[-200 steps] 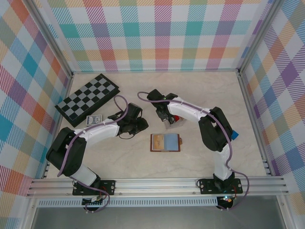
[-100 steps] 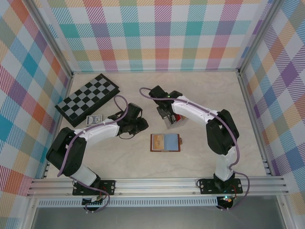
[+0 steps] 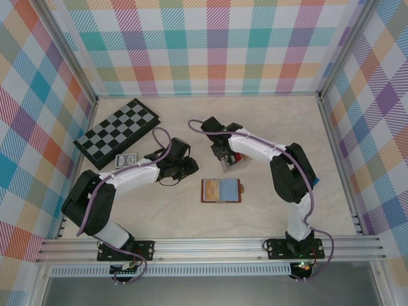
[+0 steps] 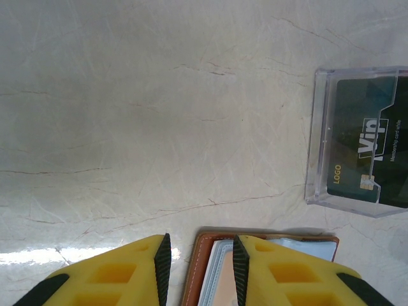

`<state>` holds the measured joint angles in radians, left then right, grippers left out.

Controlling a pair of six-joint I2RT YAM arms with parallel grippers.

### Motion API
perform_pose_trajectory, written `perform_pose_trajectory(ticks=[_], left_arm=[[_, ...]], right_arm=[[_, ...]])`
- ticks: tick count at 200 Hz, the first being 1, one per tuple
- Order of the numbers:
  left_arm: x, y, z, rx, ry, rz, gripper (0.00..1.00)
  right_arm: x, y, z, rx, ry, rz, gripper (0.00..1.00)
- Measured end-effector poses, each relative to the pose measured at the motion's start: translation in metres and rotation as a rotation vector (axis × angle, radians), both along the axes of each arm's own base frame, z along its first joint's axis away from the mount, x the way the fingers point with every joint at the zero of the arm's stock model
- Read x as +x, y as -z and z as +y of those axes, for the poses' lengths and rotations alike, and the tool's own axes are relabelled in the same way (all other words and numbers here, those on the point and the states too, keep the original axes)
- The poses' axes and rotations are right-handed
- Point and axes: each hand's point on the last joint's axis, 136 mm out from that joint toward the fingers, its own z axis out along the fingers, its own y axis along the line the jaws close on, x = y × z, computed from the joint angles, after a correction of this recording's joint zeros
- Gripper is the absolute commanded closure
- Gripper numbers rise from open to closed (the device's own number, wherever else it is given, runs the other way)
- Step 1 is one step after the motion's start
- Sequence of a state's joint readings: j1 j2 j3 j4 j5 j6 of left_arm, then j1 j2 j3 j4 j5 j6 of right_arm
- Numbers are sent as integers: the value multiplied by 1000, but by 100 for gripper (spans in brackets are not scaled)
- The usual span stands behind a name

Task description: Put the credit cards into the card holder

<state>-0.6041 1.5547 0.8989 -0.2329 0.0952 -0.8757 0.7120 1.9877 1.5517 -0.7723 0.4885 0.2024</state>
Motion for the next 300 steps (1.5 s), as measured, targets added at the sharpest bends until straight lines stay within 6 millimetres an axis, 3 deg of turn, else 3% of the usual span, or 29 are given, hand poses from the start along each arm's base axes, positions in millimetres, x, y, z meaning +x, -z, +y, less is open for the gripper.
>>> perform_pose_trajectory(ticks=[27, 42, 138, 239, 260, 300], left_arm=[[0, 0, 0, 0, 0, 0, 67], [0, 0, 0, 0, 0, 0, 67], [-4, 6, 4, 4, -21, 21, 67], [-5, 7, 6, 6, -27, 22, 66], [-5, 7, 6, 6, -27, 21, 66], [-5, 7, 6, 6, -27, 21, 66]], right_arm=[[-1, 1, -1, -5, -5, 7, 73], [-3, 2, 0, -3, -12, 15, 66], [0, 19, -10, -92, -20, 25, 64], [5, 12, -23, -167, -29, -34, 64], [4, 12, -26, -175, -29, -36, 65], [4, 12, -29, -185, -30, -36, 77]])
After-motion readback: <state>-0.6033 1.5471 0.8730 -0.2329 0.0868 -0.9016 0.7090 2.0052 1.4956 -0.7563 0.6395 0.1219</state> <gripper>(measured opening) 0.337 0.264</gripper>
